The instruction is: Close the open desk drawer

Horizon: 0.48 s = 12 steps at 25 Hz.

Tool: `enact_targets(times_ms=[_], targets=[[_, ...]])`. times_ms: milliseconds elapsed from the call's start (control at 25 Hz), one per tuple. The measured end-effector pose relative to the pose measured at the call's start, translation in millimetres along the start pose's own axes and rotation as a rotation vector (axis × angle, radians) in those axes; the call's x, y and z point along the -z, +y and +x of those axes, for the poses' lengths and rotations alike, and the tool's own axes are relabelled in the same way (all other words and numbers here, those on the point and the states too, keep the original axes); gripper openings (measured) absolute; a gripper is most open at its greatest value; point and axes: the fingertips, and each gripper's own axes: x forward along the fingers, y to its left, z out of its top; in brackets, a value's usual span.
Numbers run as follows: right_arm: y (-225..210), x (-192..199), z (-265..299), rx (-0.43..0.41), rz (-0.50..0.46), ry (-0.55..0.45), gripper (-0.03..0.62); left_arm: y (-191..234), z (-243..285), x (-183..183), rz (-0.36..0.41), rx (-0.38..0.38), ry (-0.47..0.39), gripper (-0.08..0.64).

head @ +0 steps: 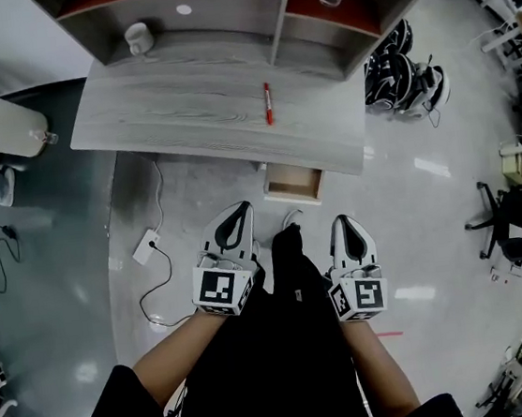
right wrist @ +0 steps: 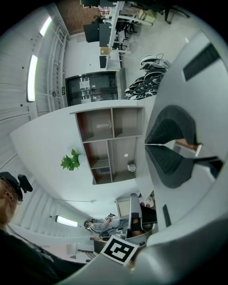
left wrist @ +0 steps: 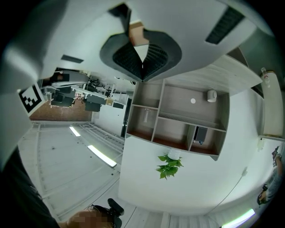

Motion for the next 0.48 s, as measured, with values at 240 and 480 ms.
enact_targets(times_ms=[240, 480], targets=[[-19.2, 16.6, 25.4, -0.057, -0.037, 0.034, 0.02, -2.0, 23.2, 19.9, 0.003, -0.029, 0.047, 0.014], [-25.4, 41.7, 43.6, -0.121, -0.153, 0.071, 0.02, -1.9, 42.2, 67.9, 0.072, -0.036, 0.17, 0.014]])
